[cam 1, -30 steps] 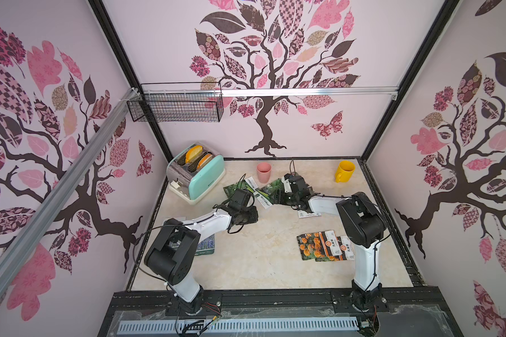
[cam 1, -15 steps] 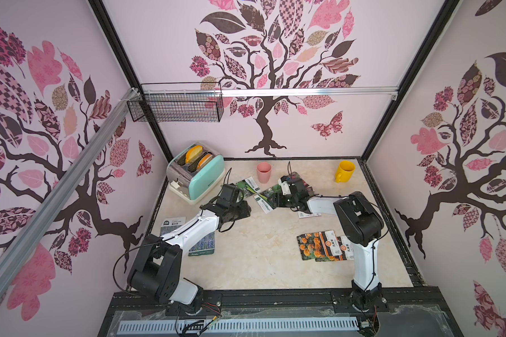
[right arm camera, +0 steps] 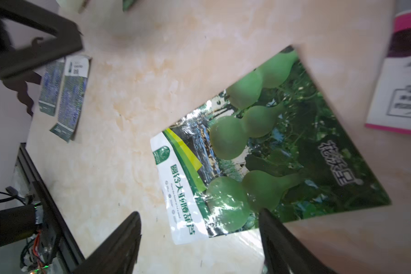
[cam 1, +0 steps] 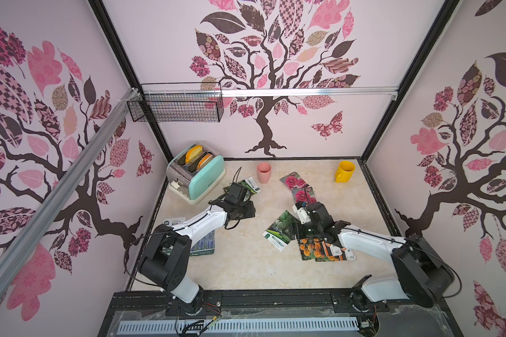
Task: Arrange the seed packets in a row
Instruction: Move the seed packet to the center of the board, then pick up the seed packet from the center of the board.
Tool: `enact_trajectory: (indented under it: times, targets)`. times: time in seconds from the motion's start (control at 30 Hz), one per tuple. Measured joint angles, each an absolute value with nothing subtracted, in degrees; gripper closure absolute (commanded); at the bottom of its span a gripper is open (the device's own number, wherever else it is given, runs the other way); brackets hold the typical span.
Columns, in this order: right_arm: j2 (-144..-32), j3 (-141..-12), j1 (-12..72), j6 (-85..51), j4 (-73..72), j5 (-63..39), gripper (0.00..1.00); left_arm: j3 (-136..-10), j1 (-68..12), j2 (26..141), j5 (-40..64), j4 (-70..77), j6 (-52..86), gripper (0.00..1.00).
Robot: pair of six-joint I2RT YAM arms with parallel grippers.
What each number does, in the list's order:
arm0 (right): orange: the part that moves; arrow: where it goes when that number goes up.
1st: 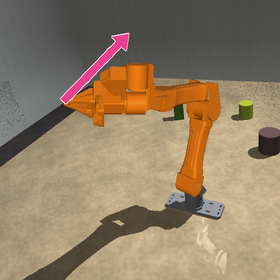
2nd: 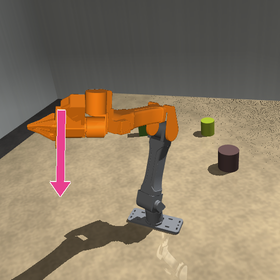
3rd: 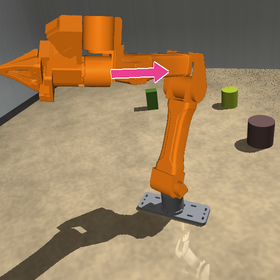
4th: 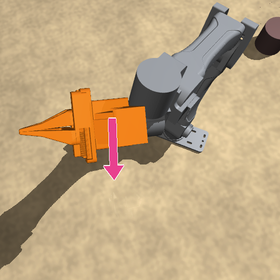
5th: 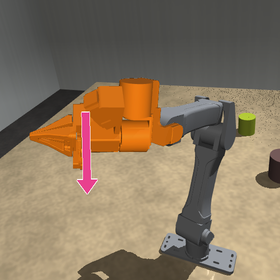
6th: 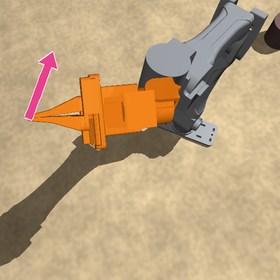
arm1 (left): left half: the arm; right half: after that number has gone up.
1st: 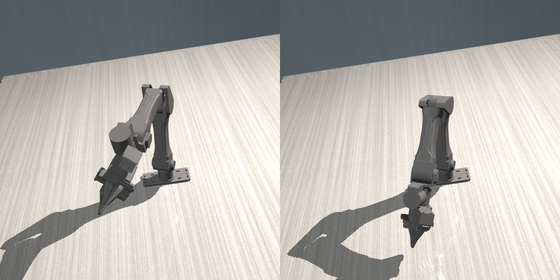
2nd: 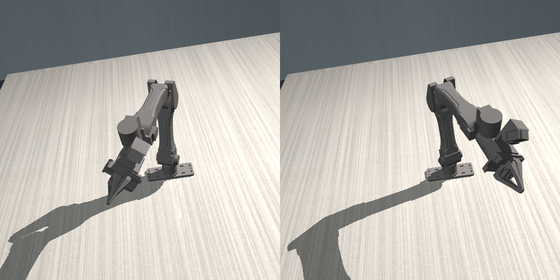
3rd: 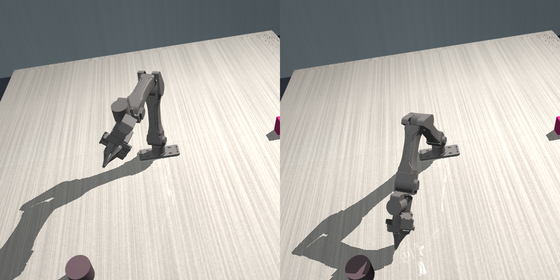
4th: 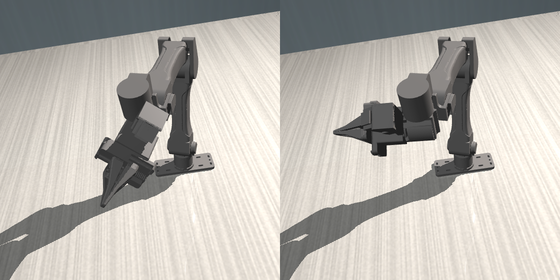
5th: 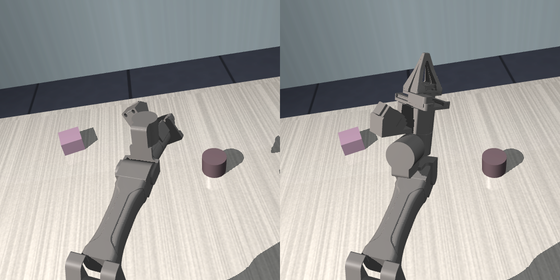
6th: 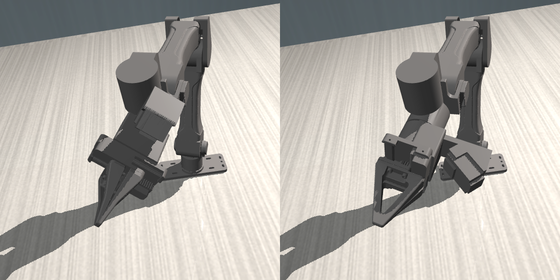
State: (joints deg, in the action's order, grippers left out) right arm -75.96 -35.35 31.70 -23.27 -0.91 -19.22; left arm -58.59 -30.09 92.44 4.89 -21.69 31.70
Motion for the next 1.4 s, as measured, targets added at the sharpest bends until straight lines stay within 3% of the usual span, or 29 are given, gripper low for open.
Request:
enact_trajectory:
  times: [0.2,0.8,0.9,1.03,1.23,1.4]
  targets:
    - [-71.9,-34.0,30.4,-27.6,-1.5,-20.1,0.19,-59.5,-36.3,98.0,5.7,-21.3,29.0,0.49]
    - [-89.0,-36.2,29.8,-29.7,-6.5,-23.5,0.23,-52.9,-39.8,100.2,13.3,-11.8,26.7,0.5]
    - [-90.0,-36.5,29.8,-29.8,-8.1,-24.3,0.24,-53.6,-40.0,101.4,15.1,-10.6,26.0,0.59]
    - [-90.7,-36.6,29.6,-29.7,-9.3,-24.8,0.24,-53.9,-40.7,103.0,16.4,-9.7,25.6,1.0]
    - [-90.4,-36.5,29.5,-29.5,-9.1,-24.7,0.24,-53.7,-40.8,101.8,14.0,-12.5,26.4,1.0]
    - [-87.7,-35.7,29.5,-28.5,-6.2,-23.2,0.21,-50.9,-39.0,92.8,9.3,-20.8,28.9,1.0]
